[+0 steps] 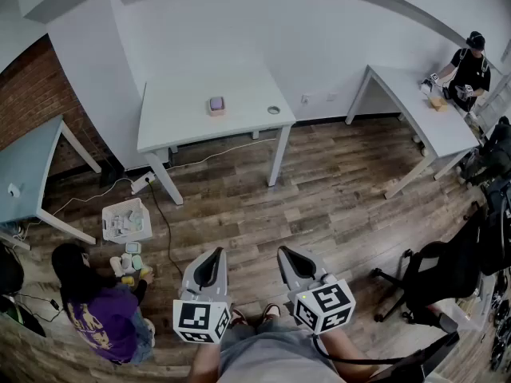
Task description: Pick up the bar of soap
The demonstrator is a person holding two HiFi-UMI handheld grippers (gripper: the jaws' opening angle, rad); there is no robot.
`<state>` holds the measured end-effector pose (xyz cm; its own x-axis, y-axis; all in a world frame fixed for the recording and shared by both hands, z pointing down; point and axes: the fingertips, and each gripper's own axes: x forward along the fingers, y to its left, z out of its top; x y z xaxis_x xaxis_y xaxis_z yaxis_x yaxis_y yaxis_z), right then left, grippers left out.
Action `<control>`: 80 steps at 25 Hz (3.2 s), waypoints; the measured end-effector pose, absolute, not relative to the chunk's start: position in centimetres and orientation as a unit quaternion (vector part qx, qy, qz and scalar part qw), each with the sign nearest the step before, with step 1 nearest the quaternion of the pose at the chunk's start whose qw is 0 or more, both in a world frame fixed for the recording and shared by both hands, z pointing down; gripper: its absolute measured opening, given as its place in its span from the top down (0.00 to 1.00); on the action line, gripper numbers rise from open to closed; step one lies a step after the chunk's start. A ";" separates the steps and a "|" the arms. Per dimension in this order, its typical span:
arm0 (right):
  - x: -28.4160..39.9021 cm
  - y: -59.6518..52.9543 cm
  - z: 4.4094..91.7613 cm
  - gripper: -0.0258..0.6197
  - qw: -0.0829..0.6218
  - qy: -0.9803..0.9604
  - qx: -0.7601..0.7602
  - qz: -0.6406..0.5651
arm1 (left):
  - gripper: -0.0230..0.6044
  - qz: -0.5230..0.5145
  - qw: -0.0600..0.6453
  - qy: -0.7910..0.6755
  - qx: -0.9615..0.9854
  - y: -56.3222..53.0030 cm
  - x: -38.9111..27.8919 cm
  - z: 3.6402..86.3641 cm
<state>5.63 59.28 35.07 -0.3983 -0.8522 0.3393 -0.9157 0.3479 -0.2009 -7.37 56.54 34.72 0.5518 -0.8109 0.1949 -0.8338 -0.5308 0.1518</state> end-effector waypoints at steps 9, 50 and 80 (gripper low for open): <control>8.9 57.5 35.5 0.96 0.080 -0.820 0.537 0.183 | 0.97 0.051 0.109 -0.468 0.875 54.9 -3.8 34.5; 4.8 31.9 37.0 0.96 0.112 -0.857 0.475 0.167 | 0.97 0.027 0.104 -0.464 0.879 29.5 -2.6 34.6; 8.8 9.9 38.3 0.95 0.096 -0.883 0.427 0.171 | 0.97 0.045 0.103 -0.506 0.855 8.5 1.8 35.9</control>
